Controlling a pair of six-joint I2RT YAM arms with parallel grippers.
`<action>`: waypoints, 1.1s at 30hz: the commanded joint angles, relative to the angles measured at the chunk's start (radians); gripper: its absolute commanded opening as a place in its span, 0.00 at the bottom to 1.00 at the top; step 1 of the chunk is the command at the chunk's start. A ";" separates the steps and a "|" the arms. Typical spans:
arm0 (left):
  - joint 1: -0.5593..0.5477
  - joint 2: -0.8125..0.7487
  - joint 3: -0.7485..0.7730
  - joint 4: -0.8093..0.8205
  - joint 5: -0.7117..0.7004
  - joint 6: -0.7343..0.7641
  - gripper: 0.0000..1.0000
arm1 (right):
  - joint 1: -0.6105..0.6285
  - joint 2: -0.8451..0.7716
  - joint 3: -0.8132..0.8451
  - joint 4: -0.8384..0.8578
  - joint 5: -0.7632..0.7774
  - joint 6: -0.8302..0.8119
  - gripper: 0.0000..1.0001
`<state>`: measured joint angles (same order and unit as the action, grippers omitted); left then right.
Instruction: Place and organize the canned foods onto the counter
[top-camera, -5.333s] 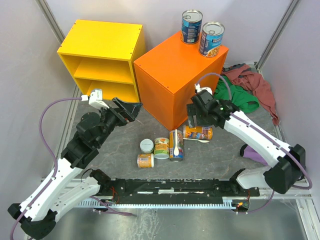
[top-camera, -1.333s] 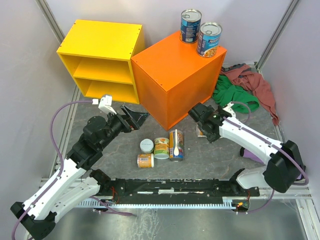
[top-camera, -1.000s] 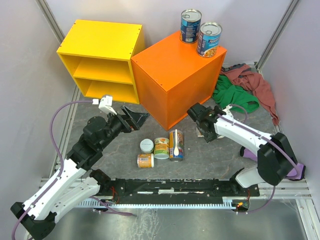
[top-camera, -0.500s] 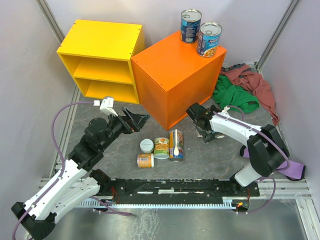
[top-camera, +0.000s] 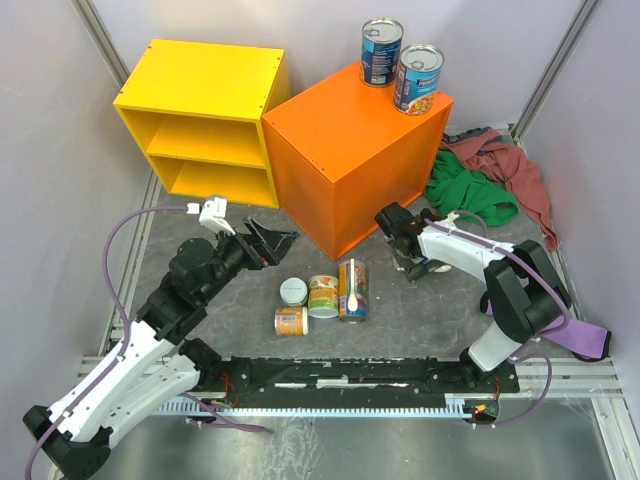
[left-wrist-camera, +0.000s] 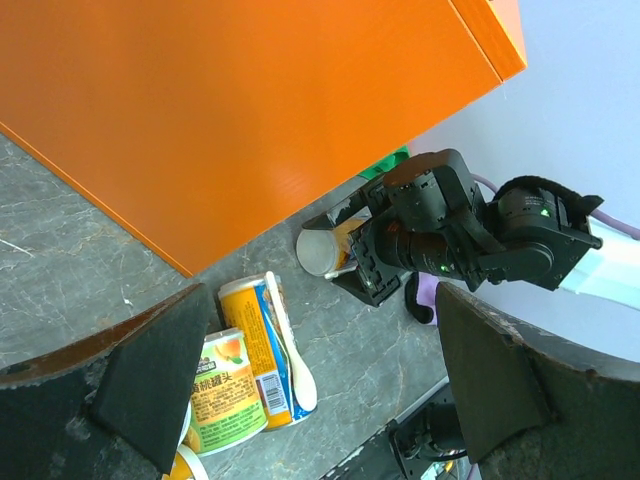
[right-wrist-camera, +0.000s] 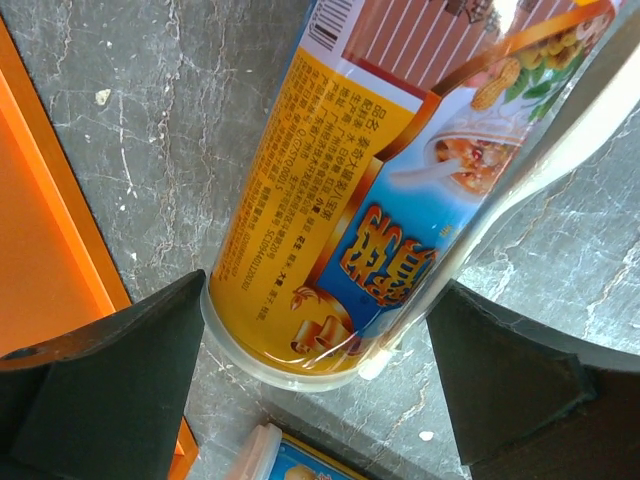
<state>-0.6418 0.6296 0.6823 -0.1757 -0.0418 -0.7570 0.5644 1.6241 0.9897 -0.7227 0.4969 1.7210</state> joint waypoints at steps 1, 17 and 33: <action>-0.004 -0.014 -0.003 0.059 0.007 0.027 0.99 | -0.012 0.013 -0.010 -0.040 0.015 -0.026 0.93; -0.004 -0.054 -0.016 0.087 -0.006 0.008 0.99 | -0.018 -0.064 -0.012 -0.043 0.013 -0.301 0.29; -0.004 -0.028 -0.010 0.168 0.032 0.005 0.99 | 0.107 -0.370 -0.011 -0.212 -0.036 -0.610 0.10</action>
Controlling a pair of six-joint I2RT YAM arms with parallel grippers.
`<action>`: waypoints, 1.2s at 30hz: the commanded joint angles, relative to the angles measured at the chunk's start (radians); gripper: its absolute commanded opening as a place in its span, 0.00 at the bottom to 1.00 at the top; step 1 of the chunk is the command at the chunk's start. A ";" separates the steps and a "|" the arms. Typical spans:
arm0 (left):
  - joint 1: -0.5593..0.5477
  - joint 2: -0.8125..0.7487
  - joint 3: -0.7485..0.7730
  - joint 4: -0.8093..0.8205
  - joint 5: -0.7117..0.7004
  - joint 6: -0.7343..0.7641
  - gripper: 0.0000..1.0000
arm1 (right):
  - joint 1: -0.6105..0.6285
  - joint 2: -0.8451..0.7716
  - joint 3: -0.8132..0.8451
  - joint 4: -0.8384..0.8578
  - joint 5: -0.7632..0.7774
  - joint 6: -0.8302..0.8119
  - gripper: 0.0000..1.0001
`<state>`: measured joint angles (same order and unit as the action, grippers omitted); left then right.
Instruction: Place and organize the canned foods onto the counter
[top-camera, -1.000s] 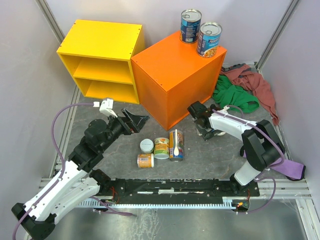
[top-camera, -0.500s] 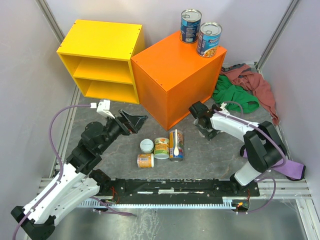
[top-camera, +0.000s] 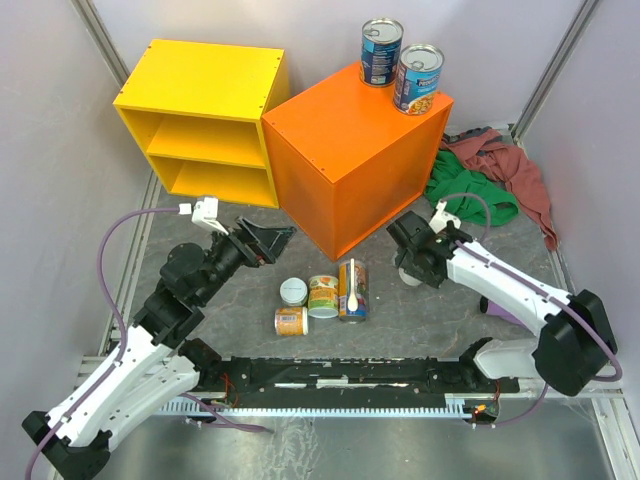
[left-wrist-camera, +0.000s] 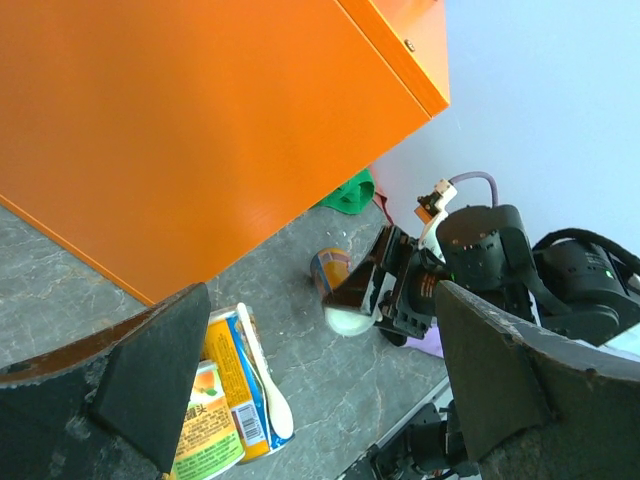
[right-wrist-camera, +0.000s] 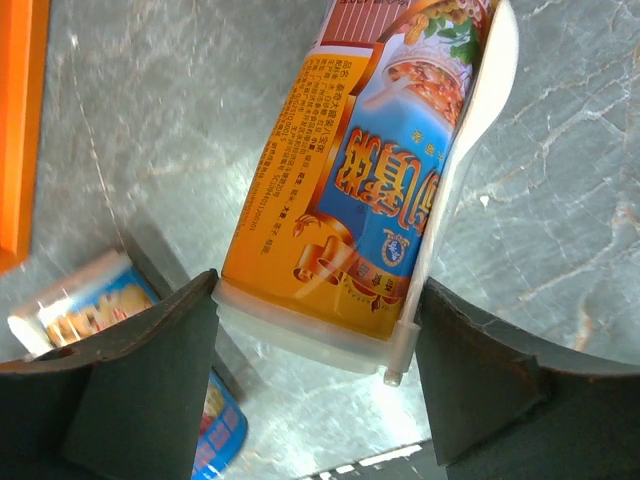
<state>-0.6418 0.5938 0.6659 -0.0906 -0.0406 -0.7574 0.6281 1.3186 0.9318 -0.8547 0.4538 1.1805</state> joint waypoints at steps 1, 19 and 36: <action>-0.004 0.011 0.006 0.088 0.034 0.004 0.99 | 0.051 -0.077 0.049 -0.095 0.002 -0.070 0.10; -0.004 -0.019 0.033 0.083 0.039 0.010 0.99 | 0.105 -0.188 0.115 -0.211 -0.284 -0.145 0.09; -0.004 -0.045 0.087 0.010 0.048 0.039 0.99 | 0.104 -0.098 0.152 -0.082 -0.567 -0.134 0.15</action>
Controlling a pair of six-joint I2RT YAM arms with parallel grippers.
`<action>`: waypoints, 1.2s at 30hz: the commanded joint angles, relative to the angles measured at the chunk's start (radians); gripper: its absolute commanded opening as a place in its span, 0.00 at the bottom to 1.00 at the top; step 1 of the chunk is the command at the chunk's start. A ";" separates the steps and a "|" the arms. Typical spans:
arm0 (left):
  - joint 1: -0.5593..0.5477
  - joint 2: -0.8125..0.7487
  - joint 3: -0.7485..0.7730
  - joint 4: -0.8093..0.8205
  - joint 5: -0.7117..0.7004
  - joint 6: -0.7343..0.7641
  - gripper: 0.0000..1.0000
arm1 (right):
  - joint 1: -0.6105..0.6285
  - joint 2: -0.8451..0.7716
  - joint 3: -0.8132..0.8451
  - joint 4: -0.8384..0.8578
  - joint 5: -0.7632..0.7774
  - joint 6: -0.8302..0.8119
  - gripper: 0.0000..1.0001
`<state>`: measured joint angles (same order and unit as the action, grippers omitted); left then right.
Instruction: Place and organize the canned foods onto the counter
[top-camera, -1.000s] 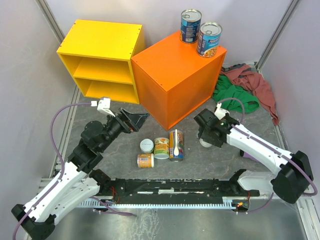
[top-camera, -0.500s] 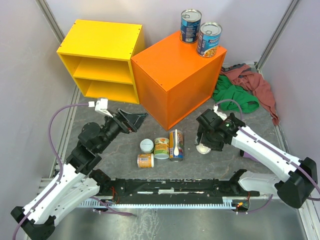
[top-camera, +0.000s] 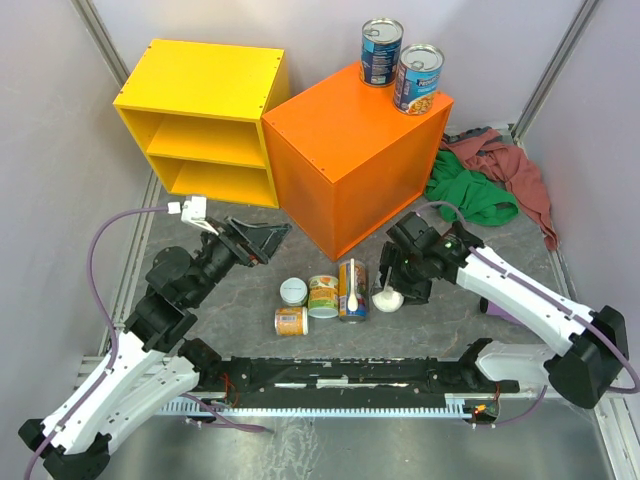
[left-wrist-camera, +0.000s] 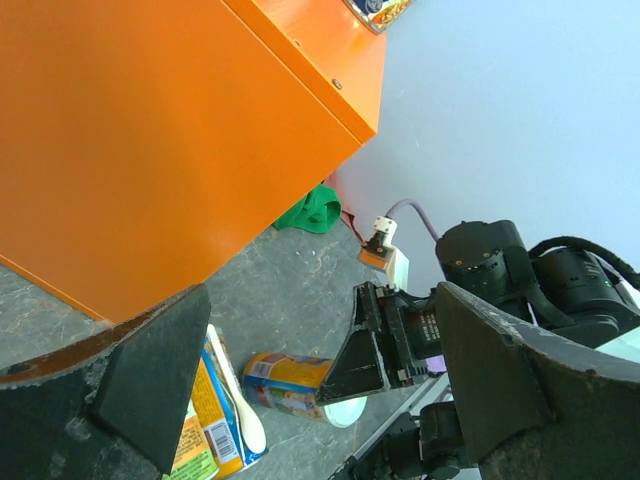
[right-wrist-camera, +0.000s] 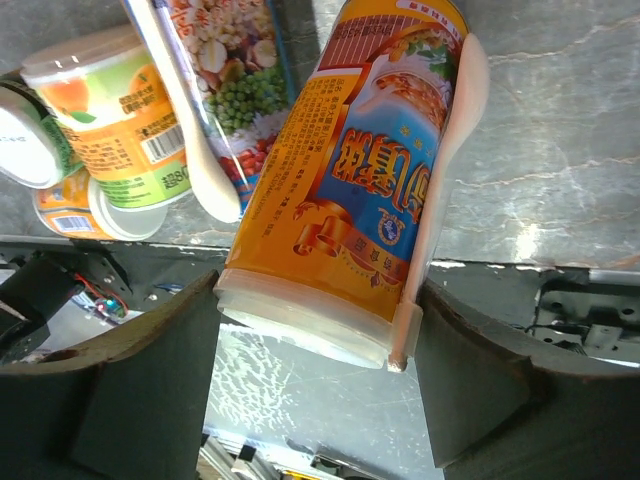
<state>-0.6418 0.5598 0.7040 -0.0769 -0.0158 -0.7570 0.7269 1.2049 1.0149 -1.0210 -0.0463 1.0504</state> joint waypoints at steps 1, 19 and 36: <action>-0.004 -0.013 0.049 -0.004 0.024 0.037 0.99 | 0.005 0.024 0.069 0.087 -0.067 -0.005 0.17; -0.004 0.000 0.065 -0.024 0.068 0.041 0.99 | -0.053 0.039 0.059 0.123 -0.049 -0.047 0.68; -0.004 0.005 0.074 -0.030 0.078 0.030 0.99 | -0.058 0.027 0.101 0.082 0.028 -0.081 1.00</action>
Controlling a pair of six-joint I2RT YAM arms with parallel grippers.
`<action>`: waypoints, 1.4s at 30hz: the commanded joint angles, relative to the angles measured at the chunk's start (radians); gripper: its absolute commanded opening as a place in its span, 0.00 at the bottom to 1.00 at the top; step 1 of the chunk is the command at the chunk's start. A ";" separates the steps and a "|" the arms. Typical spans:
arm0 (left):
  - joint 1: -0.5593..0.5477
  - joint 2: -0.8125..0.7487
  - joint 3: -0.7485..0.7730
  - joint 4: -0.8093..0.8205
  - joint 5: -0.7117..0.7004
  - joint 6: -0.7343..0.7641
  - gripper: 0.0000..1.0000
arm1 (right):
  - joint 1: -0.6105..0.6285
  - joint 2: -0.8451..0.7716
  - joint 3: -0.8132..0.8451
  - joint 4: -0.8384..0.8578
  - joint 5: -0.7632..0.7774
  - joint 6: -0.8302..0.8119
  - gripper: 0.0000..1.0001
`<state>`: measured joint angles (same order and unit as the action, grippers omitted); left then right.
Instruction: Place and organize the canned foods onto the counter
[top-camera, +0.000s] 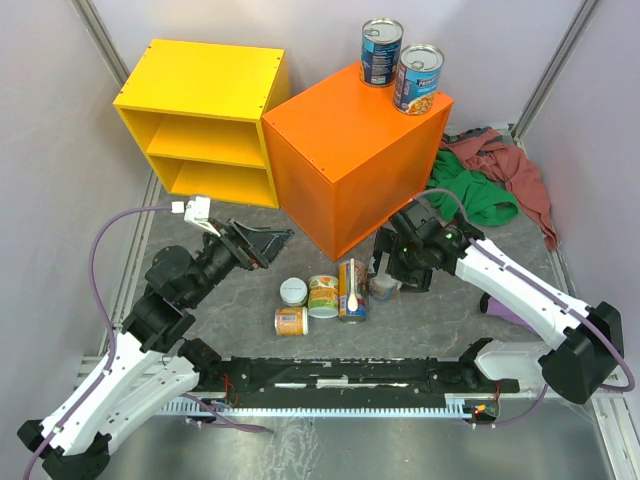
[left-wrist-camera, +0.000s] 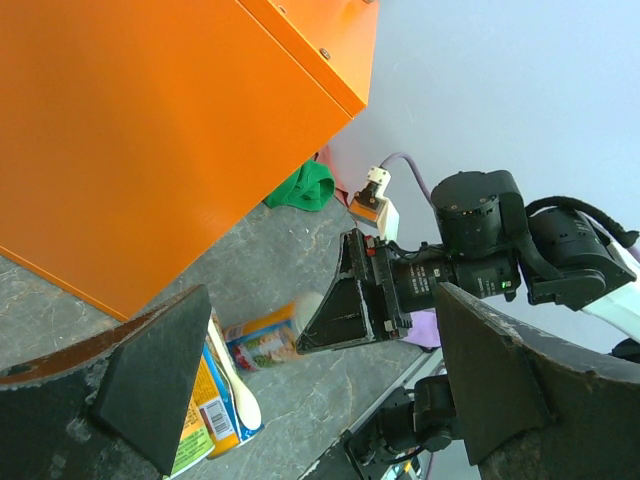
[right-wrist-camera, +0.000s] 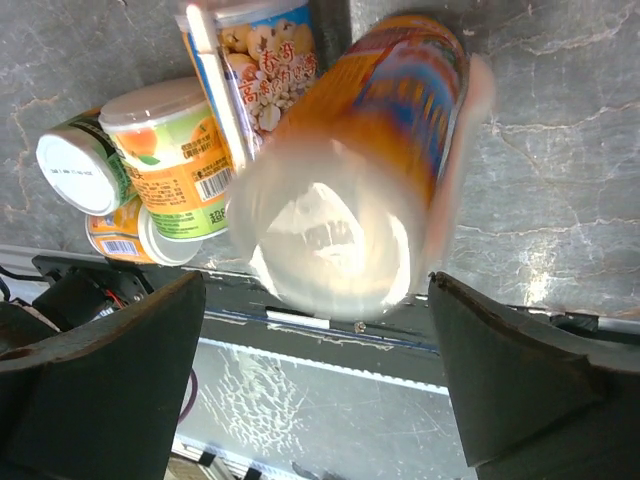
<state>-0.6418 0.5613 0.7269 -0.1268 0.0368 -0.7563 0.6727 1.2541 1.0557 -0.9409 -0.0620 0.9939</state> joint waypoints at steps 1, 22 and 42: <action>-0.004 0.004 0.052 0.021 0.027 0.029 0.99 | -0.004 -0.022 0.067 -0.004 0.049 -0.029 1.00; -0.028 0.001 -0.058 0.083 -0.004 0.266 0.92 | -0.003 -0.247 0.201 -0.207 0.571 -0.141 0.97; -0.724 0.316 -0.231 0.548 -0.532 0.650 0.94 | -0.131 -0.229 0.229 -0.198 0.745 -0.170 1.00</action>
<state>-1.2842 0.8143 0.5159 0.1852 -0.3923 -0.2390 0.5747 1.0306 1.2621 -1.1591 0.6411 0.8387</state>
